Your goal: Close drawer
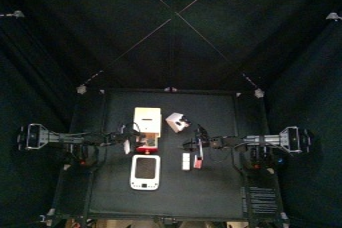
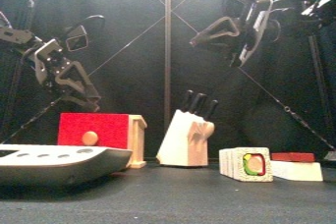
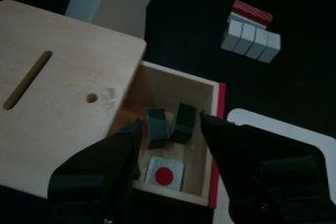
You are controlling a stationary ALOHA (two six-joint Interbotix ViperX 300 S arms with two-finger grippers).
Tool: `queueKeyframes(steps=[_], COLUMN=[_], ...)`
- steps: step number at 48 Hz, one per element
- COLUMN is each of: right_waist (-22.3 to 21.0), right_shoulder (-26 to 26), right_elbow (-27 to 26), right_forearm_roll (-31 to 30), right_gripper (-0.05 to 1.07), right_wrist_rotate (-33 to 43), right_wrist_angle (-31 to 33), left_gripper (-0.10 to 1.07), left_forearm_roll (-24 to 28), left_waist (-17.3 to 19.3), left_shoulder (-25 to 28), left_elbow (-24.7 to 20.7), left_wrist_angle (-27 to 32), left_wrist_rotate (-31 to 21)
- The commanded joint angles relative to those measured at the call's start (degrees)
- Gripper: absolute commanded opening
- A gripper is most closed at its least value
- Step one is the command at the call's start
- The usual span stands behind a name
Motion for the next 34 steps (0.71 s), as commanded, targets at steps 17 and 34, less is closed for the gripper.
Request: queueKeyframes(steps=[17, 34], right_waist=[-1.5, -2.9], right_shoulder=[-0.4, 4.3], right_elbow=[-2.8, -8.6], right_forearm_roll=[0.8, 2.2], right_gripper=[0.37, 0.37], right_wrist_rotate=[-0.1, 0.0], right_wrist_angle=[-0.5, -0.5], left_gripper=[0.82, 0.61], left_forearm_roll=[0.7, 0.5], left_waist=[-2.6, -7.7], left_shoulder=[-0.9, -0.9], left_elbow=[-1.6, -1.7], left_wrist_angle=[-2.0, -4.0], left_wrist_rotate=[0.0, -0.2])
